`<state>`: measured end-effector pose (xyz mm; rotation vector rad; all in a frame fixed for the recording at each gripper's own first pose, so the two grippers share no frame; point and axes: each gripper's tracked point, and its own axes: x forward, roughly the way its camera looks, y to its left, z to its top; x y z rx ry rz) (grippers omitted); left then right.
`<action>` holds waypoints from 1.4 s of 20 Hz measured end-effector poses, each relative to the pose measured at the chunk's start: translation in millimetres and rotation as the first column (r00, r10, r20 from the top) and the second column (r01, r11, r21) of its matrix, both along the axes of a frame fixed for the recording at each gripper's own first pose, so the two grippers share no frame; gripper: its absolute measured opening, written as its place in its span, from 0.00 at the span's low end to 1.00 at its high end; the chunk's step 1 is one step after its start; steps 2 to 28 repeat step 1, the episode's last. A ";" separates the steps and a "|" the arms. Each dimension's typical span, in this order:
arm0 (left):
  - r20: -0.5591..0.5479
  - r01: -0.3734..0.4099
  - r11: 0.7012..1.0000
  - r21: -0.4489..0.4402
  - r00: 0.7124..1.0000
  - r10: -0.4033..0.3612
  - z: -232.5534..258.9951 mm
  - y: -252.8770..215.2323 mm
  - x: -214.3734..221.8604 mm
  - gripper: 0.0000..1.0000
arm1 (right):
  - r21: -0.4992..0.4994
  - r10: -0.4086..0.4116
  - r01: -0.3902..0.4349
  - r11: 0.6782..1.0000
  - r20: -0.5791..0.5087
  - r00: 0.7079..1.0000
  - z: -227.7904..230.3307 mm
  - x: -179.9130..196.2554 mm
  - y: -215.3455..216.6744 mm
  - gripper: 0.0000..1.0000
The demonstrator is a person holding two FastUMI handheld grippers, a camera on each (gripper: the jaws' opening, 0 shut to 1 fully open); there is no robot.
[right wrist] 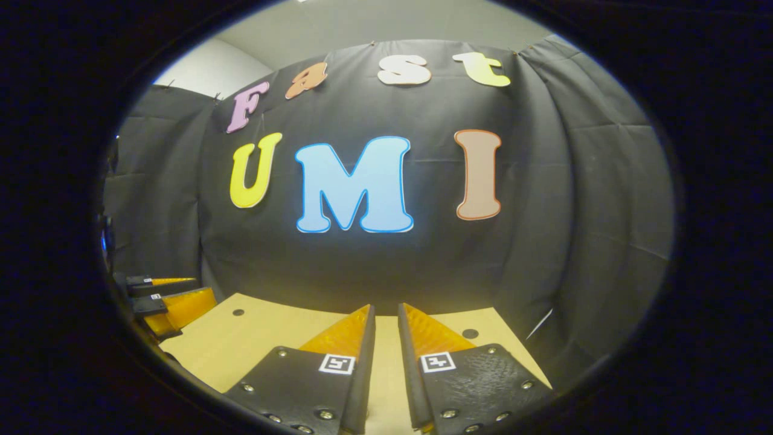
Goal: Put the toothbrush and toothpaste on the desktop into the cup, then pick up the cup and place it on the coaster on the desktop.
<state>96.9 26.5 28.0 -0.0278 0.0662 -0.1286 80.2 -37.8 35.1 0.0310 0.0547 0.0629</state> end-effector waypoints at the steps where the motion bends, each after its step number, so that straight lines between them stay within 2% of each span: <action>1: 0.002 0.001 1.000 0.008 1.000 -0.001 0.4 -1.3 0.4 0.59 | -0.001 -0.005 0.005 1.000 0.000 1.000 0.3 -0.8 -0.8 0.27; 28: 0.002 0.001 1.000 0.008 1.000 -0.001 0.4 -1.3 0.4 0.59 | -0.001 -0.005 0.005 1.000 0.000 1.000 0.3 -0.8 -0.8 0.27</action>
